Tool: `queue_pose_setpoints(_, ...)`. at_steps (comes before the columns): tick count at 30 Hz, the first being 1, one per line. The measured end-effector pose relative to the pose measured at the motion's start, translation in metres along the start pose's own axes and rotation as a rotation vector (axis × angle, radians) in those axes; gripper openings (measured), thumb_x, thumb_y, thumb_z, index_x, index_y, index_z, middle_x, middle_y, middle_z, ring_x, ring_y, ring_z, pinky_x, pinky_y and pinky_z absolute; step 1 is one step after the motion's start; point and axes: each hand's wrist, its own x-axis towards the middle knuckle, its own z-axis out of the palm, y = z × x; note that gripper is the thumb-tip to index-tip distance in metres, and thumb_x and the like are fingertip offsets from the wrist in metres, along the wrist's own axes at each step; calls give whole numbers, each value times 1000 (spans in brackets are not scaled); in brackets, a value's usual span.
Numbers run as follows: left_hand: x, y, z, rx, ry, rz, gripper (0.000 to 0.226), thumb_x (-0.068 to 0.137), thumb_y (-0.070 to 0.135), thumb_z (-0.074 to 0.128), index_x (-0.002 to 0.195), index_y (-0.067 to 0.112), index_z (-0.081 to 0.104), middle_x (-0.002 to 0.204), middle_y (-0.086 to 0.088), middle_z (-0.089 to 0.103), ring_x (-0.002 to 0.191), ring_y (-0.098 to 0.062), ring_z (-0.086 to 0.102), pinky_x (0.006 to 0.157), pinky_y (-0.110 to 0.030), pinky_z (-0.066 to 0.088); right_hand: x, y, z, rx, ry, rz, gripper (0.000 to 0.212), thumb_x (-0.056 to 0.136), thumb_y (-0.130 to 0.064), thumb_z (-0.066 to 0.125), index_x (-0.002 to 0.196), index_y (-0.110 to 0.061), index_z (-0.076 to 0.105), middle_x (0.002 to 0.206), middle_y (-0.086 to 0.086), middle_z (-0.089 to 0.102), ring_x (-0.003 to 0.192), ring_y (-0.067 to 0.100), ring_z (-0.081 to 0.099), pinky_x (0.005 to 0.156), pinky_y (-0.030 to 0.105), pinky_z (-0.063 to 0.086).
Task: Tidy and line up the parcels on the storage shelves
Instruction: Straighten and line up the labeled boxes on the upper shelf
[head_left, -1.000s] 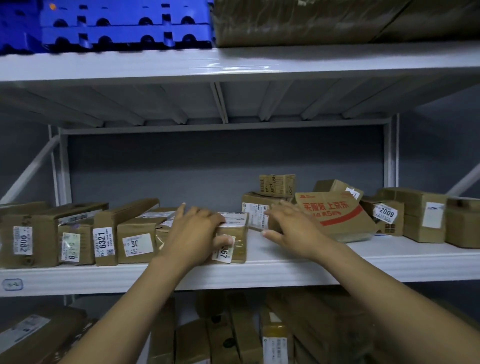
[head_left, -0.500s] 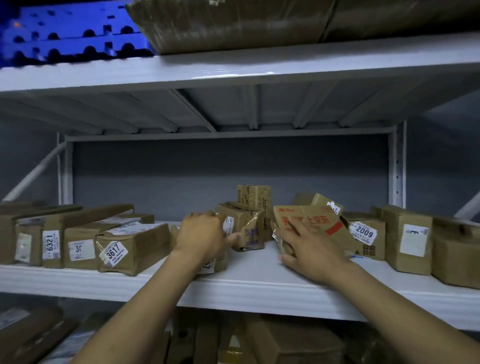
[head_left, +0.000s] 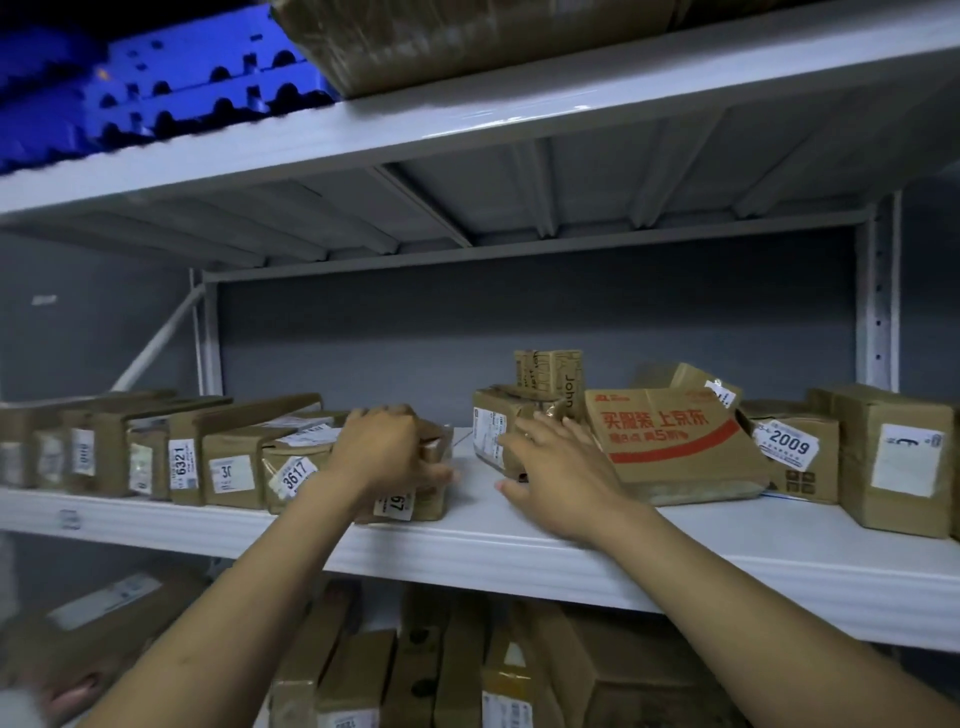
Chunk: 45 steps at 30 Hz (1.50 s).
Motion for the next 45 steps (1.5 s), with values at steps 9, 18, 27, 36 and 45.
queue_pose_setpoints(9,-13,-39,-1,-82,-92,-20,65,75,75,54,131,41,53,130,6,59,120,-21,51,107,-48,28,23,-34,10,13,-93,-66,53,92,-48,50,141,-28,43,148,-4,43,137,17,36,114,38,22)
queue_pose_setpoints(18,18,16,2,-252,165,126,59,89,50,59,142,29,44,144,2,44,127,-20,45,101,-34,41,13,25,-24,-225,59,162,46,92,-44,50,135,-28,53,156,2,30,147,21,16,119,40,8)
queue_pose_setpoints(27,94,92,62,-328,134,0,58,87,50,59,138,28,44,142,-8,39,127,-34,37,105,-43,38,-30,69,-7,-109,16,335,57,97,-49,36,150,-46,14,163,0,7,149,26,8,120,41,12)
queue_pose_setpoints(36,123,127,77,-291,224,-303,70,80,68,55,127,15,51,131,-11,43,123,-33,41,77,-35,48,-34,86,9,-106,86,354,56,98,-56,27,150,-48,8,163,-3,5,150,19,2,120,39,3)
queue_pose_setpoints(45,80,112,62,-642,470,-383,45,76,42,67,111,15,60,135,-8,44,110,-33,56,88,-38,48,-34,91,11,19,174,321,55,98,-54,35,150,-37,27,159,-2,22,148,17,12,119,37,8)
